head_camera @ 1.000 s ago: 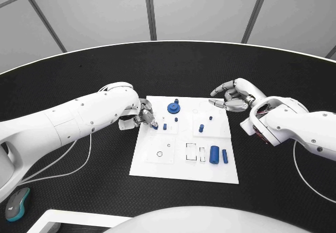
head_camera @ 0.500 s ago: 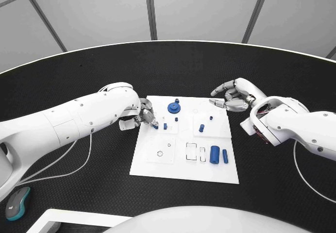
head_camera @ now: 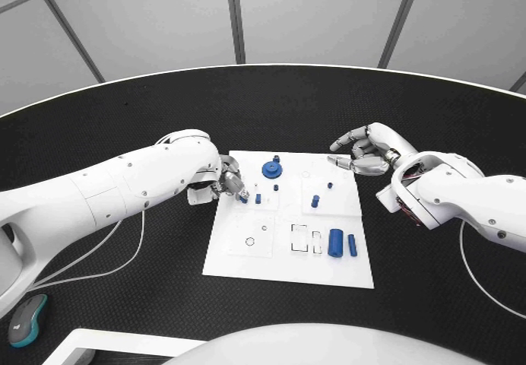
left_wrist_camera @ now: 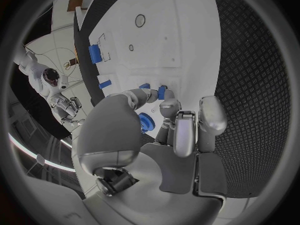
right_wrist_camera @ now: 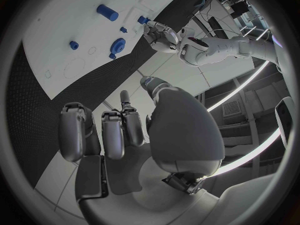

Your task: Assemble the parts on the task board

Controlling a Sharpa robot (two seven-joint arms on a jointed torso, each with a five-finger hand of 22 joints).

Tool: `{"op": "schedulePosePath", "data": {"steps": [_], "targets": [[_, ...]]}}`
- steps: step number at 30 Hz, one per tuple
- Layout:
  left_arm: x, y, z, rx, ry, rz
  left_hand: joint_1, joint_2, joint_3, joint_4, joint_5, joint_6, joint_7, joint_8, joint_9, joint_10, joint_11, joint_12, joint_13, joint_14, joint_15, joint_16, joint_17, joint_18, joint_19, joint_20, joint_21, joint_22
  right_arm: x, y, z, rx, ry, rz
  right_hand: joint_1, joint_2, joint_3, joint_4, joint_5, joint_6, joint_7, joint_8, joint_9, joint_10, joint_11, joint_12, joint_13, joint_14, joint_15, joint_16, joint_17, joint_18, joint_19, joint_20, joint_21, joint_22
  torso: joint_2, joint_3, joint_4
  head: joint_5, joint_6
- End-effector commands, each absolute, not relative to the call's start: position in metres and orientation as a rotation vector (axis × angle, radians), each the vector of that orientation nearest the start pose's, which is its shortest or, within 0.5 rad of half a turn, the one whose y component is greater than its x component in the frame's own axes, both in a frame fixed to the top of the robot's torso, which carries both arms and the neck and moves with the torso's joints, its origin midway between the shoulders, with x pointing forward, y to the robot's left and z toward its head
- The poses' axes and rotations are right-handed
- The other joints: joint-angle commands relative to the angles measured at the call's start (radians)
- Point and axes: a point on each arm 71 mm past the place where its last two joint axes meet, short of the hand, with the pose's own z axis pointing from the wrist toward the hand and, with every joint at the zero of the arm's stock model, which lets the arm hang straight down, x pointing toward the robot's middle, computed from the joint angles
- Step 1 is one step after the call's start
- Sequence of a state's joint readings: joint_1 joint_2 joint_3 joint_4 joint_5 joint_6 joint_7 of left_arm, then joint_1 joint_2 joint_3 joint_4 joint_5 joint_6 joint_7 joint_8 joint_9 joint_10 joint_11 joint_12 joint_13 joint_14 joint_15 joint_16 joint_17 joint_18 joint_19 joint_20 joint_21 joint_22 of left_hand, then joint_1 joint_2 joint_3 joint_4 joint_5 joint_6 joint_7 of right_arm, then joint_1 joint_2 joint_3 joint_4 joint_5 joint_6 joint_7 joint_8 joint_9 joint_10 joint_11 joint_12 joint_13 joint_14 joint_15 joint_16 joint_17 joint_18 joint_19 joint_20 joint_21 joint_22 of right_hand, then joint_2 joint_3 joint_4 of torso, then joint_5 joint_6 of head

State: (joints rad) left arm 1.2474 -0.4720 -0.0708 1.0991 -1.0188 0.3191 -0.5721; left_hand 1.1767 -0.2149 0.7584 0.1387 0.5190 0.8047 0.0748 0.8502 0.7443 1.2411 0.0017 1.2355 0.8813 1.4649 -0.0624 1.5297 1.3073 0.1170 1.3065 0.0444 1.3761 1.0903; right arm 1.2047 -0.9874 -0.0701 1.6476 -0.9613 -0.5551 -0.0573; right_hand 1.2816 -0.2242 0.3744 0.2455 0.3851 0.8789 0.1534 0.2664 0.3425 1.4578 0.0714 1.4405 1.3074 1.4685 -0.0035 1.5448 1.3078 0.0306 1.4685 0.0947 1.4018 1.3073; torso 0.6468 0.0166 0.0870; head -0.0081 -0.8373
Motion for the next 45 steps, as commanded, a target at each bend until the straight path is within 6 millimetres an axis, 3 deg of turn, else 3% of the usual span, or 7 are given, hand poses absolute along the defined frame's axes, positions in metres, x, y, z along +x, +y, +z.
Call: {"op": "schedulePosePath", "data": {"steps": [1,24,34,45], "targets": [[0.5380,0.1479,-0.2426,-0.148,2.478,-0.276,0.000,-0.002,0.126,-0.156,0.062,0.016,-0.006,-0.006,-0.004,0.028,-0.012,0.010,0.015,0.081,-0.008,0.006,0.166,-0.019,0.012,-0.003,0.010,0.009,0.4631,-0.2484,-0.1769,0.423,1.585,0.812,-0.006,0.005,0.000,0.003,0.005,0.004,0.000,0.005,-0.001,0.001,-0.004,0.003,0.143,0.091,-0.007,-0.002,0.216,0.012,0.043,-0.007,-0.003,0.130,0.000,-0.0004,-0.0001,0.000,0.000],[0.5394,0.1458,-0.2429,-0.155,2.476,-0.236,-0.003,0.000,0.113,-0.166,0.097,0.023,-0.009,-0.009,-0.006,0.041,-0.015,0.017,0.034,0.081,-0.011,0.007,0.167,-0.021,0.020,-0.006,0.017,0.024,0.4631,-0.2479,-0.1769,0.423,1.585,0.813,-0.005,0.005,0.000,0.003,0.006,0.004,0.000,0.006,-0.001,0.000,-0.004,0.002,0.143,0.090,-0.007,-0.002,0.216,0.012,0.043,-0.007,-0.004,0.130,0.000,-0.0012,0.0002,0.000,0.001],[0.5391,0.1441,-0.2429,-0.151,2.477,-0.239,-0.014,-0.001,0.095,-0.173,0.142,0.035,-0.012,-0.010,-0.008,0.060,-0.018,0.029,0.061,0.082,-0.014,0.007,0.167,-0.023,0.024,-0.009,0.022,0.031,0.4628,-0.2483,-0.1767,0.423,1.584,0.812,-0.004,0.005,0.000,0.003,0.006,0.005,0.000,0.006,-0.001,0.000,-0.004,0.002,0.142,0.090,-0.007,-0.002,0.215,0.013,0.042,-0.007,-0.005,0.129,0.000,-0.0006,0.0000,-0.001,-0.001],[0.5409,0.1427,-0.2426,-0.171,2.463,-0.241,-0.033,0.016,0.057,-0.157,0.129,0.040,-0.019,-0.008,-0.006,0.078,-0.023,0.037,0.080,0.082,-0.016,0.007,0.168,-0.024,0.025,-0.010,0.020,0.034,0.4625,-0.2484,-0.1765,0.424,1.583,0.812,-0.004,0.005,0.000,0.003,0.008,0.004,0.000,0.006,-0.001,0.000,-0.004,0.003,0.143,0.090,-0.007,-0.002,0.216,0.013,0.043,-0.007,-0.005,0.129,0.000,-0.0005,-0.0003,-0.001,0.001]]}}
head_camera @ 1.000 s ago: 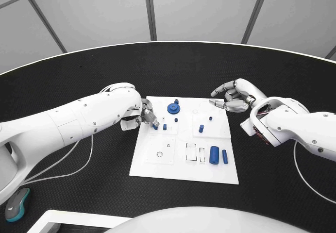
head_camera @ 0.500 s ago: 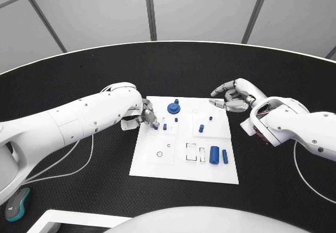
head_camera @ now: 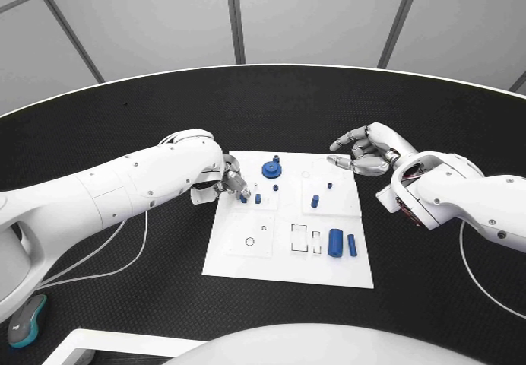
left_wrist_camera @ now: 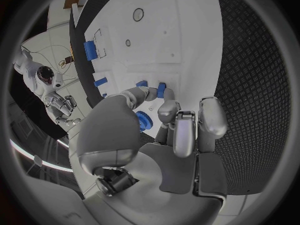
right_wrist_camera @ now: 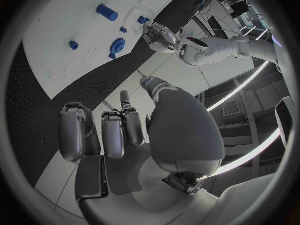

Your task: Assemble the parts on the task board

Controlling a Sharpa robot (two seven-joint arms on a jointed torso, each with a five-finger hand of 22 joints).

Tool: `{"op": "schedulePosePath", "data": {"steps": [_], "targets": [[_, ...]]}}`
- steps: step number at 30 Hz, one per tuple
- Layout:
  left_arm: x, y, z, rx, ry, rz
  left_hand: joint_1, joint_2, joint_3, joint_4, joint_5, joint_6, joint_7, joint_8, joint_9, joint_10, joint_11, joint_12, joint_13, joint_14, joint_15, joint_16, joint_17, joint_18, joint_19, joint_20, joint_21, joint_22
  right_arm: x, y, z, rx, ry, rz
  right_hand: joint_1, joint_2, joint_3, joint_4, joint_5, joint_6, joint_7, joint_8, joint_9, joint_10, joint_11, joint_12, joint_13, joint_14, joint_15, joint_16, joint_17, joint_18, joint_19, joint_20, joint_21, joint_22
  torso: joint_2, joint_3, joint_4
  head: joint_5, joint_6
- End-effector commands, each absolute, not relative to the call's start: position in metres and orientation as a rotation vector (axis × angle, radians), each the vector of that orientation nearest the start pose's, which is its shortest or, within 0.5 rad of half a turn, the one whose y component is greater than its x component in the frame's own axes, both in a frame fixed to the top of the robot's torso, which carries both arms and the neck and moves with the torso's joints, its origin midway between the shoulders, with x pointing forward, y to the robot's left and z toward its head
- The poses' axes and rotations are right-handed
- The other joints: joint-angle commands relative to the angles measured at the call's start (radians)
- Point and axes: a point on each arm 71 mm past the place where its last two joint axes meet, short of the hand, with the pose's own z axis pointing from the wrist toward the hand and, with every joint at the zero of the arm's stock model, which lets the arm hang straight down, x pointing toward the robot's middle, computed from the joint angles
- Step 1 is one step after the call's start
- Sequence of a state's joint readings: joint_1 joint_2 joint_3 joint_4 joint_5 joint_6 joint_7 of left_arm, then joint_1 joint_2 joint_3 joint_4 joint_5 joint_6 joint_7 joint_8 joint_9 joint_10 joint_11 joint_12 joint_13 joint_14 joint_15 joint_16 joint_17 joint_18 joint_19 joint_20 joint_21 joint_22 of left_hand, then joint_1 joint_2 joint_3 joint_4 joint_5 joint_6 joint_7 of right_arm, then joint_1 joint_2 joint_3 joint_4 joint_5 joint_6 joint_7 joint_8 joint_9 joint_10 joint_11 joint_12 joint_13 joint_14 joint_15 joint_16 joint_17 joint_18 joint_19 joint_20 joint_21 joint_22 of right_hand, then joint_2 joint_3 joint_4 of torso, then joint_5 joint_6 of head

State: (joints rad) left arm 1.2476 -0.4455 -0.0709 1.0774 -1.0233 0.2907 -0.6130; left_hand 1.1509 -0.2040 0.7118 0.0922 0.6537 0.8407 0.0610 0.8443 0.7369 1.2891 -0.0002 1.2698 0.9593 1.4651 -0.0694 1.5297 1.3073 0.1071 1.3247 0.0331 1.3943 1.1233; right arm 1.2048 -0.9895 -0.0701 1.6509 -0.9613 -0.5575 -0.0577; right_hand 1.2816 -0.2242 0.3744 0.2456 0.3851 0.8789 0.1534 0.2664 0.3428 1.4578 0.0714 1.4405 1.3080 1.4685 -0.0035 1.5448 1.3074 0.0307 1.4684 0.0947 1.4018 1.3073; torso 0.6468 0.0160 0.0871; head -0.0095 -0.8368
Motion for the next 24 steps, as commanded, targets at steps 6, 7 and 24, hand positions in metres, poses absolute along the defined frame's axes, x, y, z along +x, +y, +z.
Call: {"op": "schedulePosePath", "data": {"steps": [6,7,24], "targets": [[0.5416,0.1424,-0.2431,-0.177,2.467,-0.238,-0.015,0.020,0.080,-0.098,-0.020,0.004,-0.009,0.001,0.004,0.037,-0.024,0.003,0.005,0.082,-0.011,0.007,0.168,-0.014,0.007,-0.001,0.000,0.000,0.4623,-0.2485,-0.1764,0.424,1.583,0.812,-0.004,0.005,0.000,0.003,0.008,0.004,0.000,0.006,-0.001,0.000,-0.004,0.003,0.142,0.090,-0.007,-0.002,0.216,0.013,0.043,-0.007,-0.005,0.129,0.000,-0.0005,0.0002,-0.001,-0.001],[0.5417,0.1424,-0.2432,-0.177,2.469,-0.237,-0.016,0.022,0.075,-0.096,-0.022,0.004,-0.010,0.002,0.005,0.039,-0.025,0.005,0.008,0.082,-0.011,0.006,0.168,-0.014,0.007,-0.001,-0.001,0.001,0.4623,-0.2485,-0.1765,0.424,1.583,0.812,-0.004,0.005,0.000,0.003,0.008,0.004,0.000,0.006,-0.001,0.000,-0.004,0.003,0.142,0.090,-0.007,-0.002,0.216,0.013,0.043,-0.007,-0.005,0.129,0.000,-0.0004,0.0002,-0.001,-0.001],[0.5441,0.1446,-0.2446,-0.187,2.479,-0.218,-0.032,0.028,0.000,-0.070,-0.049,0.002,-0.021,0.006,0.012,0.051,-0.032,0.010,0.026,0.082,-0.017,0.006,0.168,-0.015,0.010,-0.006,-0.006,0.000,0.4628,-0.2488,-0.1765,0.424,1.582,0.811,-0.004,0.005,0.000,0.003,0.008,0.004,0.000,0.006,-0.001,0.000,-0.004,0.003,0.142,0.090,-0.007,-0.002,0.216,0.013,0.043,-0.007,-0.005,0.129,0.000,-0.0007,-0.0001,-0.002,-0.004]]}}
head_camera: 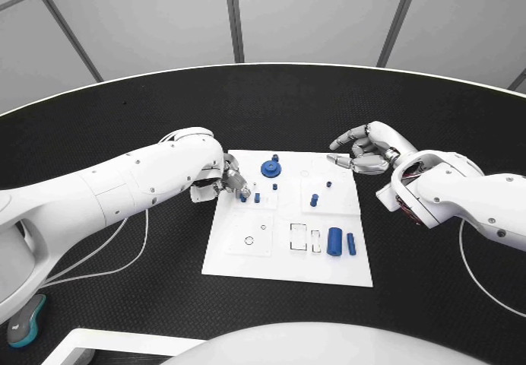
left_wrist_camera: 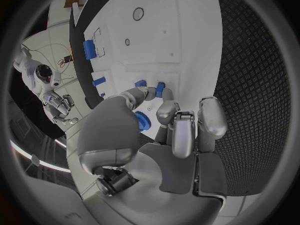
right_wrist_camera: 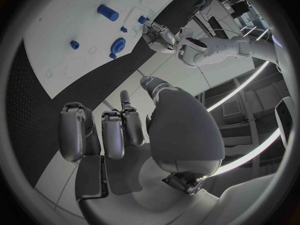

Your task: Assemble the parts on the task board

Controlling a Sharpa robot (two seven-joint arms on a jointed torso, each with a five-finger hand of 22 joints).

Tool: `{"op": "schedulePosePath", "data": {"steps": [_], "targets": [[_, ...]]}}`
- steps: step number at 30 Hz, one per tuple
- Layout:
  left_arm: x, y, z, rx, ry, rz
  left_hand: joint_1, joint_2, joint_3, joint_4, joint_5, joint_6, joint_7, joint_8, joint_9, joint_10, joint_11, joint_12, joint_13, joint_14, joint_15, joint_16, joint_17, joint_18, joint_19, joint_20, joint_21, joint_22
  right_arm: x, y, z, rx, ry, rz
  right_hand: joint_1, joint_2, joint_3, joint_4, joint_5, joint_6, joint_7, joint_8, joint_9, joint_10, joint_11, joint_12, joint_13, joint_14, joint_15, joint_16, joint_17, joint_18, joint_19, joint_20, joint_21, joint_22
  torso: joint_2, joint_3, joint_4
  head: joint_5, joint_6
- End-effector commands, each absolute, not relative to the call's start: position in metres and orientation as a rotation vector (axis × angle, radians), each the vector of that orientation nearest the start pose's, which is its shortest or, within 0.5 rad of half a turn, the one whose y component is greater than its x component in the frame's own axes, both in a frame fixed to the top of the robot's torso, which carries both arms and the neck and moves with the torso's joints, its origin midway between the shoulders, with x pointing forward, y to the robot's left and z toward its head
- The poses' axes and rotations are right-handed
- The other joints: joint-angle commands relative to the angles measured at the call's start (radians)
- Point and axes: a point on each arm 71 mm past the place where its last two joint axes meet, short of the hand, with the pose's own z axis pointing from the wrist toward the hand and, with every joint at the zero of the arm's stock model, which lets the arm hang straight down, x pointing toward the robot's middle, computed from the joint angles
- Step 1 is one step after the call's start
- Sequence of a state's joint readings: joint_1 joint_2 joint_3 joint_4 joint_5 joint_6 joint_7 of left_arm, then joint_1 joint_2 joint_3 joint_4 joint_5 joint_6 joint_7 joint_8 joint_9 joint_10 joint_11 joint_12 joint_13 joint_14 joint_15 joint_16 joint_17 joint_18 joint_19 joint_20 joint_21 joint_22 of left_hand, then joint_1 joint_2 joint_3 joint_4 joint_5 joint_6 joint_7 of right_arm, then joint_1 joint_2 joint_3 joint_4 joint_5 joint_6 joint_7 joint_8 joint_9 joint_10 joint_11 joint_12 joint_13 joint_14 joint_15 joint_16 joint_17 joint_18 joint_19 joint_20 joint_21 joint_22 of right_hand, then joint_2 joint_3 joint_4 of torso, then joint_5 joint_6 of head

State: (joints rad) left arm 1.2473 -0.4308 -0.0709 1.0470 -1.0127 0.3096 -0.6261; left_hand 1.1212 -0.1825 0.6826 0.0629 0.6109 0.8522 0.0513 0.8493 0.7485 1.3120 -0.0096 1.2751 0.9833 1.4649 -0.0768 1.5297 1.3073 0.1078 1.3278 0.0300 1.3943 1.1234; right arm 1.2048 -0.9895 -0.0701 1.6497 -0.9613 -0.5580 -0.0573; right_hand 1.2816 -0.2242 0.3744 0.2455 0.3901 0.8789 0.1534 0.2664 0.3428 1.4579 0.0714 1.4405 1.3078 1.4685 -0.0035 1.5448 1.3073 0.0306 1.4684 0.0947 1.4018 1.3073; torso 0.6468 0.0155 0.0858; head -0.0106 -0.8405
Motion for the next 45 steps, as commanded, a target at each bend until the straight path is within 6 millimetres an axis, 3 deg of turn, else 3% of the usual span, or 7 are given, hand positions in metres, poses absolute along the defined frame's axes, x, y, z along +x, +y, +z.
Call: {"op": "schedulePosePath", "data": {"steps": [1,16,34,35,36,40,45], "targets": [[0.5443,0.1448,-0.2446,-0.189,2.478,-0.217,-0.005,0.006,0.018,-0.036,-0.007,-0.009,-0.013,0.000,0.001,0.028,-0.024,0.004,0.001,0.082,-0.010,0.006,0.168,-0.016,0.007,-0.004,-0.007,-0.001,0.4628,-0.2488,-0.1765,0.424,1.582,0.811,-0.004,0.005,0.000,0.003,0.003,0.004,0.000,0.006,-0.001,0.000,-0.004,0.003,0.143,0.090,-0.007,-0.002,0.216,0.013,0.043,-0.007,-0.005,0.129,0.000,-0.0002,0.0013,-0.001,0.000],[0.5465,0.1479,-0.2458,-0.197,2.483,-0.204,-0.031,-0.017,-0.133,0.044,-0.021,0.012,-0.028,-0.015,-0.011,0.023,-0.035,0.001,0.006,0.082,-0.020,0.006,0.169,-0.016,0.012,-0.014,-0.013,-0.002,0.4627,-0.2486,-0.1763,0.423,1.580,0.812,-0.004,0.005,0.000,0.004,0.005,0.004,0.000,0.006,-0.002,-0.002,-0.004,0.000,0.140,0.090,-0.007,-0.003,0.214,0.013,0.042,-0.007,-0.006,0.129,0.000,0.0000,0.0007,-0.003,-0.001],[0.5469,0.1486,-0.2468,-0.216,2.480,-0.216,-0.047,-0.019,-0.202,0.115,-0.059,0.022,-0.028,-0.023,-0.016,0.021,-0.035,-0.001,0.009,0.082,-0.020,0.006,0.169,-0.017,0.015,-0.014,-0.015,0.000,0.4628,-0.2491,-0.1763,0.424,1.579,0.811,-0.005,0.005,0.000,0.005,0.007,0.003,0.000,0.005,-0.002,-0.002,-0.004,0.000,0.140,0.090,-0.007,-0.003,0.215,0.013,0.042,-0.007,-0.006,0.128,0.000,-0.0007,0.0018,-0.004,-0.001],[0.5470,0.1487,-0.2468,-0.218,2.479,-0.217,-0.051,-0.021,-0.217,0.131,-0.103,0.023,-0.028,-0.024,-0.016,0.020,-0.034,-0.002,0.009,0.082,-0.020,0.006,0.169,-0.017,0.016,-0.014,-0.015,0.000,0.4628,-0.2491,-0.1763,0.424,1.579,0.811,-0.005,0.005,0.000,0.005,0.007,0.003,0.000,0.005,-0.002,-0.002,-0.004,0.000,0.140,0.090,-0.007,-0.003,0.215,0.013,0.042,-0.007,-0.006,0.128,0.000,-0.0007,0.0018,-0.004,-0.001],[0.5470,0.1488,-0.2468,-0.220,2.479,-0.219,-0.049,-0.021,-0.224,0.140,-0.120,0.023,-0.027,-0.024,-0.017,0.020,-0.034,-0.002,0.009,0.082,-0.020,0.006,0.169,-0.017,0.015,-0.014,-0.016,0.000,0.4628,-0.2491,-0.1763,0.424,1.579,0.811,-0.005,0.005,0.000,0.005,0.007,0.003,0.000,0.005,-0.002,-0.002,-0.004,0.000,0.140,0.090,-0.007,-0.003,0.215,0.013,0.042,-0.007,-0.006,0.128,0.000,-0.0007,0.0017,-0.004,-0.001],[0.5471,0.1495,-0.2468,-0.227,2.477,-0.221,-0.046,-0.022,-0.247,0.173,-0.175,0.024,-0.026,-0.026,-0.017,0.019,-0.033,-0.003,0.009,0.082,-0.018,0.006,0.169,-0.017,0.016,-0.013,-0.017,0.000,0.4627,-0.2492,-0.1763,0.424,1.579,0.811,-0.006,0.004,-0.001,0.005,0.007,0.003,0.000,0.005,-0.002,-0.002,-0.004,0.001,0.141,0.090,-0.007,-0.003,0.215,0.013,0.042,-0.007,-0.006,0.128,0.000,-0.0007,0.0017,-0.004,-0.001],[0.5475,0.1508,-0.2464,-0.239,2.469,-0.225,-0.039,-0.026,-0.270,0.208,-0.217,0.023,-0.024,-0.027,-0.017,0.016,-0.031,-0.006,0.006,0.082,-0.017,0.006,0.169,-0.016,0.014,-0.012,-0.019,-0.004,0.4626,-0.2493,-0.1762,0.424,1.579,0.811,-0.007,0.004,-0.001,0.006,0.008,0.003,0.000,0.005,-0.002,-0.002,-0.004,0.000,0.140,0.090,-0.007,-0.004,0.214,0.013,0.042,-0.007,-0.007,0.128,0.000,-0.0013,0.0021,-0.003,-0.001]]}}
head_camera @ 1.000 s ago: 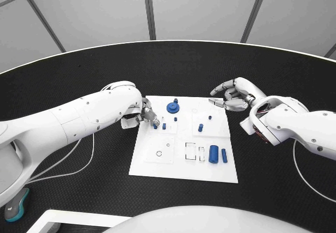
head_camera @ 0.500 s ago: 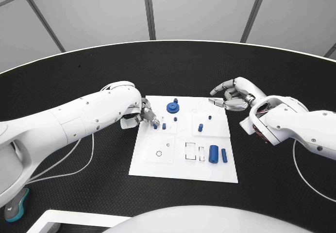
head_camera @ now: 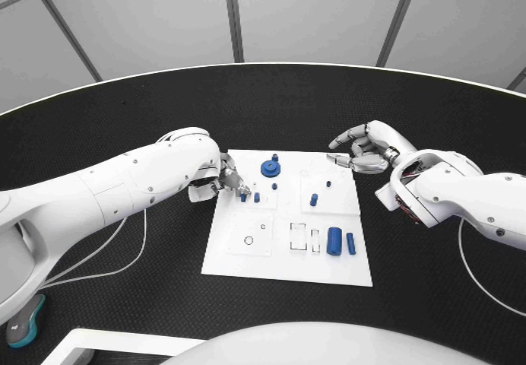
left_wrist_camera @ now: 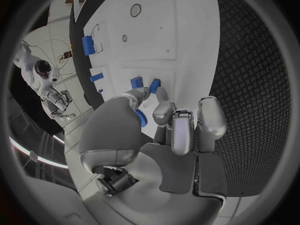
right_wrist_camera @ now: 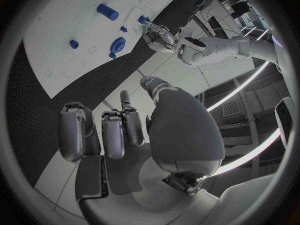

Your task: Assemble the parts on the task board

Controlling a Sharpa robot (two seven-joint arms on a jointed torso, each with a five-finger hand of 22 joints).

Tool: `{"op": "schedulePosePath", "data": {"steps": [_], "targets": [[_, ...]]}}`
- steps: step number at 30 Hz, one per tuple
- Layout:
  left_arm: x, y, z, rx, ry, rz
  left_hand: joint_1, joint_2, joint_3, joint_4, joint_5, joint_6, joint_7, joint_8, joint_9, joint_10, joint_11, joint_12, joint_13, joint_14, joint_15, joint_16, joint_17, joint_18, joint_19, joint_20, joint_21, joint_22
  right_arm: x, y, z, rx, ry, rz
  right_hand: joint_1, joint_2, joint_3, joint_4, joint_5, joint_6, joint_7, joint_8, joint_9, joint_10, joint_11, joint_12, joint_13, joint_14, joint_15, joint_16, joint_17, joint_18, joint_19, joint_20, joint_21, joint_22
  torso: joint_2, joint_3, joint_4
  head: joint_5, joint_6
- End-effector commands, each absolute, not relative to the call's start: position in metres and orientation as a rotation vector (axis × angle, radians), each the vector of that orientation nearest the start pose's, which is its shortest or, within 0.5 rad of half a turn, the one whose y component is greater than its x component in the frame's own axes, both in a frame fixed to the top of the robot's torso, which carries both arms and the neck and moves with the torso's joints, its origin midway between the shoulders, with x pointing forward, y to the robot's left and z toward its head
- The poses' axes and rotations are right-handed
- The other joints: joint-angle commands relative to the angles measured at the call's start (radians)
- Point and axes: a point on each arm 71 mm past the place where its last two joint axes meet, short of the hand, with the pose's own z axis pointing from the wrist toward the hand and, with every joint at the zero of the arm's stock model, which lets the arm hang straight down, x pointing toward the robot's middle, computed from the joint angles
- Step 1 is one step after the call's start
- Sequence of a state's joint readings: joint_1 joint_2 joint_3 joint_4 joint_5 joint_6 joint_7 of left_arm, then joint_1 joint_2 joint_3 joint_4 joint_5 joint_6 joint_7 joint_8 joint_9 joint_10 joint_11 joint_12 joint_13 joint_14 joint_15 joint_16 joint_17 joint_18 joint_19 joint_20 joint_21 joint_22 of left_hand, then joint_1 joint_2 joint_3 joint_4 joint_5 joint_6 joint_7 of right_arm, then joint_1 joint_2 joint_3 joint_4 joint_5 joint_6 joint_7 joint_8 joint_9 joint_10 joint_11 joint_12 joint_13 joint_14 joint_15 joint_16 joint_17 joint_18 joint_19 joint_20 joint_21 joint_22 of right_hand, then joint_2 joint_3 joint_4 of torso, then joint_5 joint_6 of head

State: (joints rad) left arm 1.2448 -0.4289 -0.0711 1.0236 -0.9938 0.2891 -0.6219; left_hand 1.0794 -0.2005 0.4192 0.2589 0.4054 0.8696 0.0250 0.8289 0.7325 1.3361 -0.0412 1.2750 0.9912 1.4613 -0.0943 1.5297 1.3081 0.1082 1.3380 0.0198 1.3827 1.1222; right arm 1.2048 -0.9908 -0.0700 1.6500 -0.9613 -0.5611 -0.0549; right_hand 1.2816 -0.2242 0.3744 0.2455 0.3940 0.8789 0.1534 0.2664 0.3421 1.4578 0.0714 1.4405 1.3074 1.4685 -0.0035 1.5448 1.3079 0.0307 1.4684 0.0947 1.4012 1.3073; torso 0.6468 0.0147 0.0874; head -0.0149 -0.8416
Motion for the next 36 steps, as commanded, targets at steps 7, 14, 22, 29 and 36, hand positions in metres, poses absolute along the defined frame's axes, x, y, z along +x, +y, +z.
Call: {"op": "schedulePosePath", "data": {"steps": [7,14,22,29,36], "targets": [[0.548,0.153,-0.246,-0.261,2.457,-0.237,-0.003,-0.010,-0.040,0.033,-0.076,0.005,0.005,-0.007,0.000,-0.011,0.003,-0.009,-0.004,0.086,0.002,0.006,0.168,-0.016,0.004,0.000,-0.009,-0.003,0.463,-0.249,-0.176,0.424,1.579,0.811,-0.007,0.004,-0.001,0.006,0.004,0.003,0.000,0.005,-0.002,-0.002,-0.004,0.000,0.141,0.090,-0.007,-0.004,0.213,0.013,0.042,-0.007,-0.006,0.128,0.001,-0.0005,-0.0001,0.001,-0.002],[0.547,0.159,-0.245,-0.309,2.442,-0.258,-0.009,-0.005,-0.046,0.034,-0.084,0.004,0.006,-0.008,0.000,-0.013,0.004,-0.012,-0.009,0.086,0.003,0.006,0.168,-0.016,0.002,0.001,-0.011,-0.008,0.463,-0.249,-0.176,0.424,1.578,0.811,-0.007,0.004,-0.001,0.006,0.004,0.003,0.000,0.005,-0.002,-0.002,-0.004,0.000,0.141,0.090,-0.007,-0.004,0.213,0.013,0.042,-0.007,-0.006,0.128,0.000,-0.0007,-0.0005,0.002,-0.001],[0.548,0.167,-0.238,-0.410,2.336,-0.406,0.005,-0.002,-0.061,0.032,-0.082,-0.048,0.026,-0.029,-0.003,-0.114,0.022,-0.111,-0.162,0.081,0.016,-0.001,0.151,0.006,-0.063,0.009,-0.072,-0.125,0.464,-0.249,-0.177,0.425,1.576,0.808,-0.009,0.003,-0.002,0.007,0.005,0.003,0.000,0.005,-0.002,-0.002,-0.004,0.000,0.140,0.090,-0.007,-0.004,0.213,0.013,0.042,-0.007,-0.007,0.127,-0.004,0.0001,-0.0011,-0.004,0.009],[0.549,0.156,-0.221,-0.495,2.109,-0.772,0.277,-0.006,0.029,-0.065,-0.063,-0.248,0.118,-0.119,-0.048,-0.436,0.099,-0.317,-0.414,-0.071,0.083,-0.150,-0.158,0.075,-0.305,0.060,-0.325,-0.510,0.466,-0.250,-0.178,0.425,1.574,0.804,-0.009,0.003,-0.003,0.008,0.005,0.003,0.000,0.005,-0.002,-0.006,-0.004,-0.004,0.137,0.089,-0.007,-0.005,0.211,0.014,0.041,-0.007,-0.010,0.125,-0.001,0.0018,-0.0019,-0.016,0.032],[0.548,0.142,-0.205,-0.348,1.915,-0.925,0.351,-0.067,0.164,-0.168,-0.076,-0.237,0.178,-0.240,-0.182,-0.553,0.168,-0.475,-0.549,-0.275,0.145,-0.269,-0.424,0.076,-0.362,0.117,-0.318,-0.496,0.468,-0.252,-0.178,0.427,1.572,0.797,-0.008,0.004,-0.002,0.007,0.006,0.003,0.000,0.005,-0.002,-0.010,-0.004,-0.009,0.133,0.088,-0.007,-0.007,0.208,0.015,0.039,-0.007,-0.014,0.122,-0.001,0.0020,-0.0022,-0.025,0.045]]}}
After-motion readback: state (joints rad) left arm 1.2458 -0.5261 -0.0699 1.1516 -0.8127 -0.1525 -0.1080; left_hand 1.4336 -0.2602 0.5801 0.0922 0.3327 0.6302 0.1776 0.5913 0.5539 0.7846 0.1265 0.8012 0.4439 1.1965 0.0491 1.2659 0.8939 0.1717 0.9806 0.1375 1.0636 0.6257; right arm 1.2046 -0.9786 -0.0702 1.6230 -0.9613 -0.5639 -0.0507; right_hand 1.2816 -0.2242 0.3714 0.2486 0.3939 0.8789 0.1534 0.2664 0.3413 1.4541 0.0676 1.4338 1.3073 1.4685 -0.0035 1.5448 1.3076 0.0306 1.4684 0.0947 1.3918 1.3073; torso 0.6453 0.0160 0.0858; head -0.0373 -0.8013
